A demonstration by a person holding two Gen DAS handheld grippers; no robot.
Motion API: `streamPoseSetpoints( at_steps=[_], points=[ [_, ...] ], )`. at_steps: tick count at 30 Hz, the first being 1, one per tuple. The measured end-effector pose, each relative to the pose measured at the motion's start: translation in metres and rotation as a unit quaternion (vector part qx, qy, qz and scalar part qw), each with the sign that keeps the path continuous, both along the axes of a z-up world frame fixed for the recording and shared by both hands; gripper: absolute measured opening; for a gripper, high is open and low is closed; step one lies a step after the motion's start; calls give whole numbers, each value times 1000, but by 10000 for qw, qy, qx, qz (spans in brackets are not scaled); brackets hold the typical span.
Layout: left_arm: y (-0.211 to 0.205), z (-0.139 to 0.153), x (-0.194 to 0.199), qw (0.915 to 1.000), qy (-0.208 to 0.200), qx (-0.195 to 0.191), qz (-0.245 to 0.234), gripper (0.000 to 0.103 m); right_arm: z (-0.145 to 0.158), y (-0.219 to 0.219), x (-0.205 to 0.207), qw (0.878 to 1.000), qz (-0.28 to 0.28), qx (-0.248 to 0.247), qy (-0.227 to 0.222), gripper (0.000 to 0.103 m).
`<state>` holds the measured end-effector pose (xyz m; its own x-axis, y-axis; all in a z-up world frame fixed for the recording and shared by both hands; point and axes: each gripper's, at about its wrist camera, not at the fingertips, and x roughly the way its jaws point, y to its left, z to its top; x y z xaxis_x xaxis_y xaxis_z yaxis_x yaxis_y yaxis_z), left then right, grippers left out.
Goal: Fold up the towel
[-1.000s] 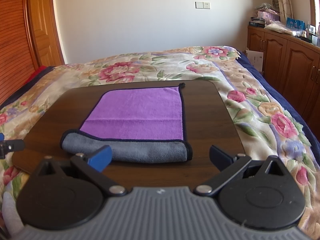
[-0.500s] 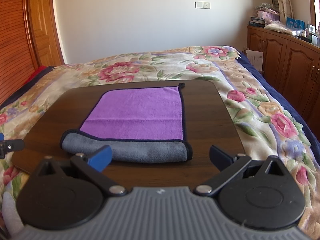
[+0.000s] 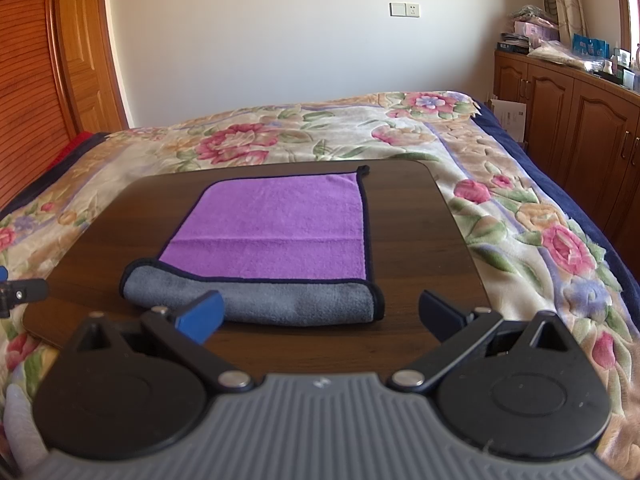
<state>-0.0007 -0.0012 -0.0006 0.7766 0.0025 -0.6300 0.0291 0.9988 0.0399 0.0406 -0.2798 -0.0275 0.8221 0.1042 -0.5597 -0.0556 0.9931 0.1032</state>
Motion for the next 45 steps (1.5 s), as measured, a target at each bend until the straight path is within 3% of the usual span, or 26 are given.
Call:
streamPoseSetpoints(
  at_steps=[45],
  points=[
    [1,3,3,10000,19,47,-49,100,0,-1,3,10000,-33,49,44,103]
  ],
)
